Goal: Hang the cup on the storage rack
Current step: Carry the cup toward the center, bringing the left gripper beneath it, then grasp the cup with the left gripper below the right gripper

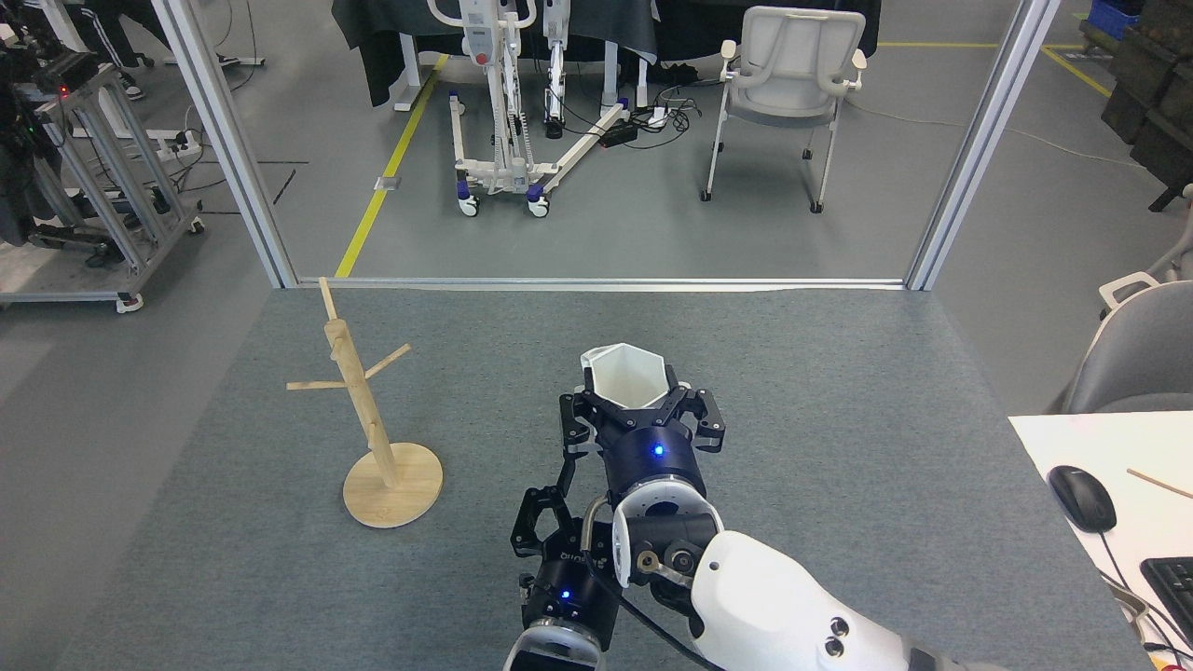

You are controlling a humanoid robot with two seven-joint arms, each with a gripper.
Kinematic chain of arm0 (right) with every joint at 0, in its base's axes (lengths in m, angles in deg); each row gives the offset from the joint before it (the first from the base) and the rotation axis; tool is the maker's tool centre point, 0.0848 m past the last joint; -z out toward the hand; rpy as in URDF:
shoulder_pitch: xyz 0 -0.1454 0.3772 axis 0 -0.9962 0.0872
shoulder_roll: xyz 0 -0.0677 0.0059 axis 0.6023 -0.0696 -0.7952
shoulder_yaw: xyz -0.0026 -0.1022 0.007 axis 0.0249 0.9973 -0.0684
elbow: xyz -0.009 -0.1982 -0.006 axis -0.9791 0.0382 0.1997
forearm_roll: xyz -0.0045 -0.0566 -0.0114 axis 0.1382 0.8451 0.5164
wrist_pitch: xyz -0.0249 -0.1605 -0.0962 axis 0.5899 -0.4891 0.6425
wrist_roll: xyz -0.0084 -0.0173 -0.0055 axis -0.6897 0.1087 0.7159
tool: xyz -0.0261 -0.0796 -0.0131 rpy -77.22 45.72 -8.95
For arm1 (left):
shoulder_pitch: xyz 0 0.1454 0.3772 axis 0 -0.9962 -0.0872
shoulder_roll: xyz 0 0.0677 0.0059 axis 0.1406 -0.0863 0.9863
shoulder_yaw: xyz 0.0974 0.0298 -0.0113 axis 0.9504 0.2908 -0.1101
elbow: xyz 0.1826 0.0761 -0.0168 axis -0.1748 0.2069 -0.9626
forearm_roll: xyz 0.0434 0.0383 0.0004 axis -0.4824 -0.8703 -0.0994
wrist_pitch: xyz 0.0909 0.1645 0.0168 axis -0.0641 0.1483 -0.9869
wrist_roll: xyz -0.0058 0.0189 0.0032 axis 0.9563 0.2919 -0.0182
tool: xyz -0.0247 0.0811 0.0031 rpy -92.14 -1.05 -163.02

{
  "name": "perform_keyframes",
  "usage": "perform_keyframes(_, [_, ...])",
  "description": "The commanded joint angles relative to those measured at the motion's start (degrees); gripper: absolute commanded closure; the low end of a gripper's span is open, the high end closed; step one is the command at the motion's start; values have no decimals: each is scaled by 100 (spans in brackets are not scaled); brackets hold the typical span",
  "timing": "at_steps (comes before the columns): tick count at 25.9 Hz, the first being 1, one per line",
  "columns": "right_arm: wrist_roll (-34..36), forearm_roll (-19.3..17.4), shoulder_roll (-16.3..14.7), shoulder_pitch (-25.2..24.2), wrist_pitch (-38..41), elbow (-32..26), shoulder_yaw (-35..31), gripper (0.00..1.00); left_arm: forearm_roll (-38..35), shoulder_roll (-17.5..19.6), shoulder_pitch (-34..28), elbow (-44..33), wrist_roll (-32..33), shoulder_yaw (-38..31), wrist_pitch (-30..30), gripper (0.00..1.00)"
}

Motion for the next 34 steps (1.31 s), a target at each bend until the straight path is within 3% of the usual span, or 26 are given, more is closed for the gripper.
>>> perform_keyframes(1, [-9, 9, 16, 5, -1, 7, -8, 100, 18, -9, 67, 22, 19, 39, -23, 14])
perform_keyframes(34, [-9, 36, 253, 22, 8, 25, -8, 100, 800, -26, 1614, 1613, 11, -14, -348, 12])
